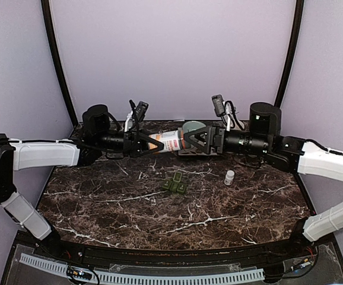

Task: Sort the pills into containers
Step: Unscrew the lid of the pill bottle.

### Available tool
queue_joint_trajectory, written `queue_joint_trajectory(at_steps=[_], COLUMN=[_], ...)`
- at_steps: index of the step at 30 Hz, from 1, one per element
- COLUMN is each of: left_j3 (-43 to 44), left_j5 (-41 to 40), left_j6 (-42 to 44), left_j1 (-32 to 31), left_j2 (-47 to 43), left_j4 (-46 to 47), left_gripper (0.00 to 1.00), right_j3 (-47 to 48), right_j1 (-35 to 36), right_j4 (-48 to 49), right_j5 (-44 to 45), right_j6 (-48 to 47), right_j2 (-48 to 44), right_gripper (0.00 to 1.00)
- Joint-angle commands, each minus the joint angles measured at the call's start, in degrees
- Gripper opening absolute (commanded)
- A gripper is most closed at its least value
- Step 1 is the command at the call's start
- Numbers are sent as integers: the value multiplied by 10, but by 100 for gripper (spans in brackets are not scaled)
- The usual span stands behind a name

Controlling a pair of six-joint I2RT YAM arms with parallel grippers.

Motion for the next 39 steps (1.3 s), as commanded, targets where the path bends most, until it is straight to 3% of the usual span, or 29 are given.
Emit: queue_joint_trajectory(at_steps=[1,8,15,25,32,36,39], left_j3=[22,25,17,11,9,8,10], left_j5=[-32,-61,-81,-92,-95,-97,-94], left_j6=[104,153,159,147,144,144,139], left_j1=[-14,-25,-26,-27,-26,-26,-26], left_j2=[-34,-45,-53,-53,-56,-57,-55], left_j4=[-73,-115,-110,-87,-85,-86,-84], left_gripper=[5,5,5,4,4,4,4], right_j3=[22,46,40,15,1,-5,-3], right_j1=[-8,-15,-16,-18,-28,-31,-31], right_j4=[41,29,37,42,45,51,53], right_j5=[-40,-66,-91,-87,-84,-87,-97], right_j6=[150,199,225,231,235,236,231], right_j2=[33,64,77,55,38,34,39], right_gripper=[88,81,64,72,67,59,44])
